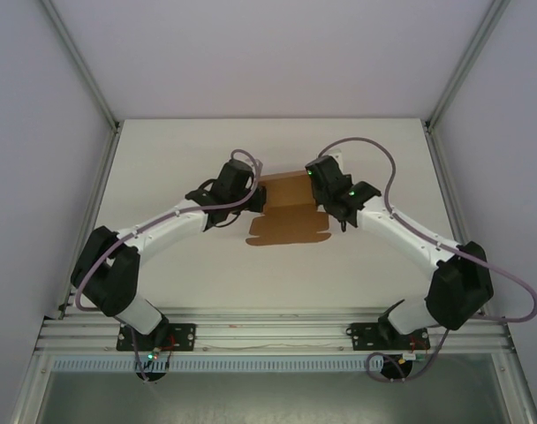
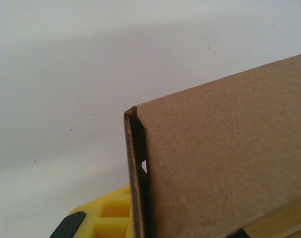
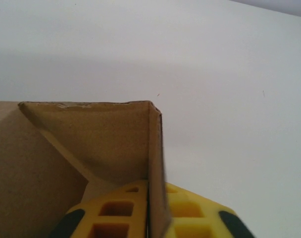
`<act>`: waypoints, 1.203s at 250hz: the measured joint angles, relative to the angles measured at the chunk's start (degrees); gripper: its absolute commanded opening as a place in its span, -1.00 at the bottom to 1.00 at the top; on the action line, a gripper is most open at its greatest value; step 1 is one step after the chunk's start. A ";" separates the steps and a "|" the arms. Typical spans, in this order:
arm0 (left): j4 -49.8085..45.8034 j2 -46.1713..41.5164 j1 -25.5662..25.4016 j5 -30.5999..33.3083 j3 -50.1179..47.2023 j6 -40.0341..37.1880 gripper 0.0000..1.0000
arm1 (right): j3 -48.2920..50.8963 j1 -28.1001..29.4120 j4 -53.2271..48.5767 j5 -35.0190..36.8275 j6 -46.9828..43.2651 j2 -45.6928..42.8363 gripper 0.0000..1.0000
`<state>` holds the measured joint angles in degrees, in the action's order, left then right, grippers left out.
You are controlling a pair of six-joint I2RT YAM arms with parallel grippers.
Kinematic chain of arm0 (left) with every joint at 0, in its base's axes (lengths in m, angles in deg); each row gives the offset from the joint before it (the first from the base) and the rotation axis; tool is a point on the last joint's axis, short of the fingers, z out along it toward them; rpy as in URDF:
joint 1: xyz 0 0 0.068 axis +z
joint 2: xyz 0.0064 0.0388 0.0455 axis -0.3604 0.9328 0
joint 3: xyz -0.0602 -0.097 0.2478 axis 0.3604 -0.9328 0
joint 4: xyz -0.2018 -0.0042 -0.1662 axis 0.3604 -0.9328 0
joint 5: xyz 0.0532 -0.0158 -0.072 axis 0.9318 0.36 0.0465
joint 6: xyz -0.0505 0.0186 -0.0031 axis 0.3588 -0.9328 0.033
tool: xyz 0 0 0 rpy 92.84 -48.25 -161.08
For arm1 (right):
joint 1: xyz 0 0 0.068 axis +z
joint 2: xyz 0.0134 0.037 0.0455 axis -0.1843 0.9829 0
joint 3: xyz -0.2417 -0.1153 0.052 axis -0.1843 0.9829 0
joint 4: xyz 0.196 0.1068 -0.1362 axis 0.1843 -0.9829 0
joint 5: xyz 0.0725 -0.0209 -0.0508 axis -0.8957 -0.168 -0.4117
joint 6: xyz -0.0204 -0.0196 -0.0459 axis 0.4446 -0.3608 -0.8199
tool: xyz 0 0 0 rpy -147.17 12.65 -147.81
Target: Assemble paper box
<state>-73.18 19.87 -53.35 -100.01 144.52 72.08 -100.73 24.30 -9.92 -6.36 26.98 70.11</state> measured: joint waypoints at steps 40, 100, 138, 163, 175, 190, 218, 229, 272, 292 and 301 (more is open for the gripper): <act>1.31 0.59 0.07 0.79 0.00 -0.02 -1.00 | 3.89 -1.40 0.15 -3.82 -1.46 -7.72 0.38; 3.37 0.59 0.07 0.79 -1.14 -0.24 -1.00 | 8.98 -11.23 1.88 -14.10 -1.75 -25.64 0.85; 3.52 0.55 0.07 0.48 -1.53 -0.28 -1.00 | 9.73 -21.44 1.53 -18.21 -0.15 -28.11 0.98; 3.93 -0.02 0.07 0.31 -1.88 -0.63 -1.00 | 10.34 -25.31 1.68 -23.10 -0.02 -25.05 0.95; 4.39 -0.46 0.07 0.31 -2.27 -0.68 -1.00 | 11.23 -26.32 2.10 -26.51 -0.04 -22.58 0.92; 4.66 -0.74 0.07 0.44 -2.47 -0.70 -1.00 | 12.68 -26.91 2.45 -31.04 -0.26 -19.56 0.86; 4.66 -0.83 0.24 0.68 -3.10 -1.31 -1.00 | 14.95 -27.26 3.32 -40.89 -1.38 -15.67 0.80; 4.66 -0.83 0.22 0.33 -3.19 -1.36 -1.00 | 15.74 -27.23 4.35 -45.11 -2.19 -15.26 0.79; 5.49 -0.83 0.07 0.09 -3.19 -1.33 -1.00 | 17.77 -27.21 8.94 -60.89 -5.01 -15.52 0.64; 5.75 -0.83 0.07 0.04 -3.19 -1.33 -1.00 | 17.81 -27.21 10.36 -65.13 -5.49 -15.54 0.50; 5.75 -0.83 0.07 0.04 -3.19 -1.33 -1.00 | 17.81 -27.21 10.75 -66.60 -5.75 -15.54 0.40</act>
<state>-67.43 19.04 -53.29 -99.96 141.33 70.75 -82.92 -2.92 0.83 -72.95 21.23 54.57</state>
